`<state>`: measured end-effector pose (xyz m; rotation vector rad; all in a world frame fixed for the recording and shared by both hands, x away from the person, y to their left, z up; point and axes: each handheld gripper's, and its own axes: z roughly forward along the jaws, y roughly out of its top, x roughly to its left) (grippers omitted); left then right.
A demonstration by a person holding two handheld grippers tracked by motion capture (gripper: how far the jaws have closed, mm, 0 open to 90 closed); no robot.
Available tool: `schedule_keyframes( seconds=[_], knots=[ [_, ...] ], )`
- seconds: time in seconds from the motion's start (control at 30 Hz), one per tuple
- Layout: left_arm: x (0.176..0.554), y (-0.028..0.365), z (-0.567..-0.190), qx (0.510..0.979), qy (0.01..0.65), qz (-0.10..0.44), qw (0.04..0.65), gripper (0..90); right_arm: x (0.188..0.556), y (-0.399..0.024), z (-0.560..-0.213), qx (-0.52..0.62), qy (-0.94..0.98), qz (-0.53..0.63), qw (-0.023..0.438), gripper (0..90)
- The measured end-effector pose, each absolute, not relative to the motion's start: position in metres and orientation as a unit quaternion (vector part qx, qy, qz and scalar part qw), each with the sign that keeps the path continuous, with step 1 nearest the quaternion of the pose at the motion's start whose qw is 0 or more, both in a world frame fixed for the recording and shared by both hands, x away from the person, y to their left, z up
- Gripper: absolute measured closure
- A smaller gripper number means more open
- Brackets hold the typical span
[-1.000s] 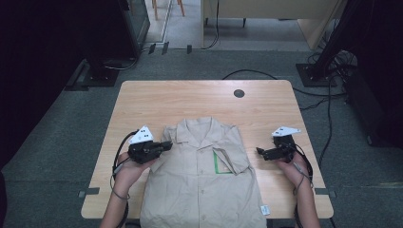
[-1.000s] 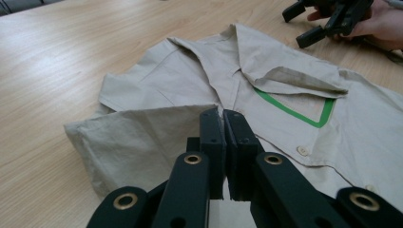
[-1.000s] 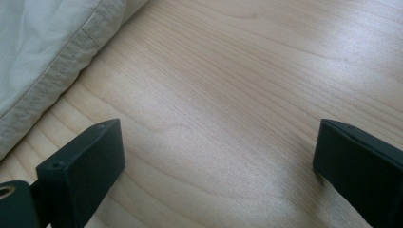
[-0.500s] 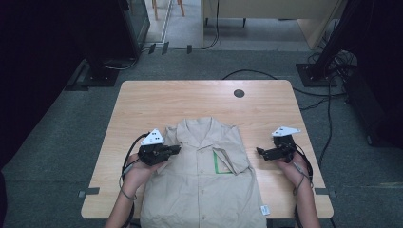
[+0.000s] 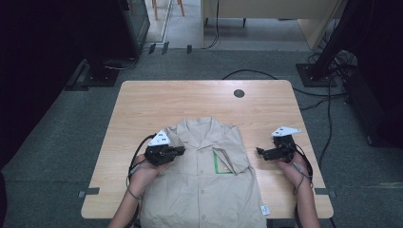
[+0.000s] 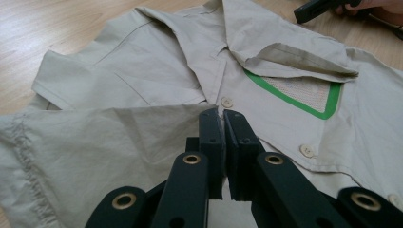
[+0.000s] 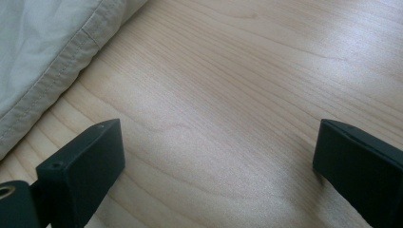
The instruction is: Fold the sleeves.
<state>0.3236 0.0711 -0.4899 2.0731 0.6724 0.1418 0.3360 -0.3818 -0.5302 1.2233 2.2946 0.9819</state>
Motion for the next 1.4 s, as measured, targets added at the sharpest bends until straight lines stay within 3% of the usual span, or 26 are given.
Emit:
schedule_keyframes(
  seconds=[0.6, 0.93, 1.17, 1.4],
  knots=[
    [0.322, 0.06, -0.495, 0.854, 0.261, 0.05, 0.447, 81.1, 0.336, -0.382, -0.53, 0.433, 0.812, 0.347, 0.18, 2.7],
    [0.321, 0.06, -0.49, 0.846, 0.26, 0.049, 0.463, 67.8, 0.336, -0.382, -0.53, 0.433, 0.812, 0.347, 0.18, 2.7],
    [0.32, 0.062, -0.485, 0.84, 0.259, 0.041, 0.475, 64.0, 0.336, -0.382, -0.53, 0.433, 0.812, 0.347, 0.18, 2.7],
    [0.322, 0.066, -0.486, 0.847, 0.268, 0.074, 0.453, 56.0, 0.336, -0.382, -0.53, 0.433, 0.812, 0.347, 0.18, 2.7]
  ],
)
